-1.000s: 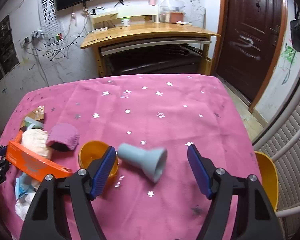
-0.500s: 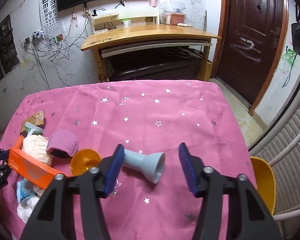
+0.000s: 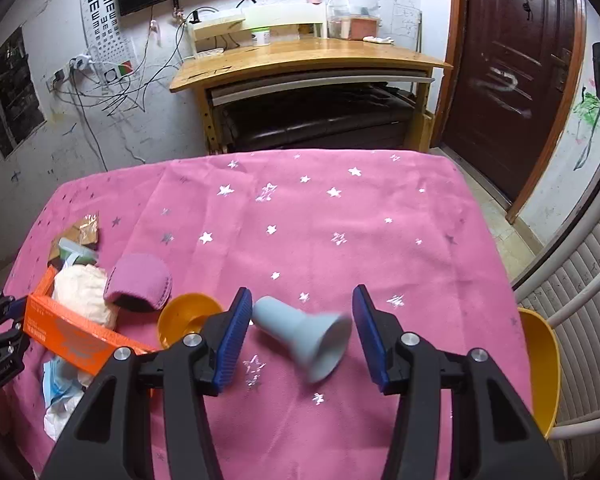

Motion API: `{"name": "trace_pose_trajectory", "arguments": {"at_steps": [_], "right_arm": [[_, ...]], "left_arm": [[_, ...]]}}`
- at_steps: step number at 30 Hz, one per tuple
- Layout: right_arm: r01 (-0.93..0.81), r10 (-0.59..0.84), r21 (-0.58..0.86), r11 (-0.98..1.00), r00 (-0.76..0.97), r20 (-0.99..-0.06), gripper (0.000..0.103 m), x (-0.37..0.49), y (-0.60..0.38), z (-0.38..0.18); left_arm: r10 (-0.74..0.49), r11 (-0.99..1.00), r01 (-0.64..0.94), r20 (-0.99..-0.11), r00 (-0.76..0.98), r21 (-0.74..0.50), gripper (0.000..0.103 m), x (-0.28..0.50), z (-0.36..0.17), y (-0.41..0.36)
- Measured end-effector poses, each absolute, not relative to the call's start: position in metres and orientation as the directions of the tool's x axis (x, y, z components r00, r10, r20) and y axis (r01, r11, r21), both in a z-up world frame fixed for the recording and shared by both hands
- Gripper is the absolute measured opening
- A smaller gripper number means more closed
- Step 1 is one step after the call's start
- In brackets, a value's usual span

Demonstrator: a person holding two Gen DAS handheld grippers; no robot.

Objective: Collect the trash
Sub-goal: 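Grasp the orange box with the left tool while the right tool grasps the grey cup, then carry the orange box and grey cup over the yellow bin and release both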

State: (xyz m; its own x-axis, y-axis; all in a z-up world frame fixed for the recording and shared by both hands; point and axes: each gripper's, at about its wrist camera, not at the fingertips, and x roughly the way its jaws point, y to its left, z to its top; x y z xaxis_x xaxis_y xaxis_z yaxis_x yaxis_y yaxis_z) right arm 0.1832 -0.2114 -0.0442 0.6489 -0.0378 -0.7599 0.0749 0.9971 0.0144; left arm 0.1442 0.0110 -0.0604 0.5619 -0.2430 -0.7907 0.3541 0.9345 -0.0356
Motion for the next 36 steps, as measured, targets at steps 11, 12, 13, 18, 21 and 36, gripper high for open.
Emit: {"name": "trace_pose_trajectory", "arguments": {"at_steps": [11, 12, 13, 18, 21, 36], "right_arm": [[0.065, -0.046, -0.004, 0.998, 0.655, -0.754, 0.022, 0.18, -0.212, -0.051], [0.061, -0.044, -0.005, 0.998, 0.657, -0.753, 0.02, 0.178, -0.212, -0.05], [0.057, -0.039, -0.001, 0.998, 0.659, -0.751, 0.018, 0.176, -0.213, -0.049], [0.04, -0.019, 0.009, 0.999, 0.667, -0.745, 0.015, 0.171, -0.216, -0.047], [0.029, -0.004, 0.022, 0.999, 0.683, -0.731, 0.013, 0.165, -0.216, -0.044], [0.039, 0.04, 0.109, 0.993, 0.766, -0.641, 0.013, 0.132, -0.251, -0.013]], "left_arm": [[-0.253, 0.939, 0.338, -0.782, 0.57, -0.058, 0.022, 0.148, -0.059, 0.007], [-0.258, 0.94, 0.336, -0.779, 0.571, -0.065, 0.022, 0.147, -0.058, 0.009], [-0.262, 0.941, 0.331, -0.776, 0.574, -0.073, 0.022, 0.146, -0.056, 0.01], [-0.264, 0.947, 0.306, -0.775, 0.573, -0.097, 0.022, 0.144, -0.05, 0.021], [-0.249, 0.956, 0.274, -0.778, 0.577, -0.102, 0.022, 0.145, -0.046, 0.027], [-0.231, 0.96, 0.275, -0.705, 0.67, -0.053, 0.022, 0.121, 0.007, 0.003]]}}
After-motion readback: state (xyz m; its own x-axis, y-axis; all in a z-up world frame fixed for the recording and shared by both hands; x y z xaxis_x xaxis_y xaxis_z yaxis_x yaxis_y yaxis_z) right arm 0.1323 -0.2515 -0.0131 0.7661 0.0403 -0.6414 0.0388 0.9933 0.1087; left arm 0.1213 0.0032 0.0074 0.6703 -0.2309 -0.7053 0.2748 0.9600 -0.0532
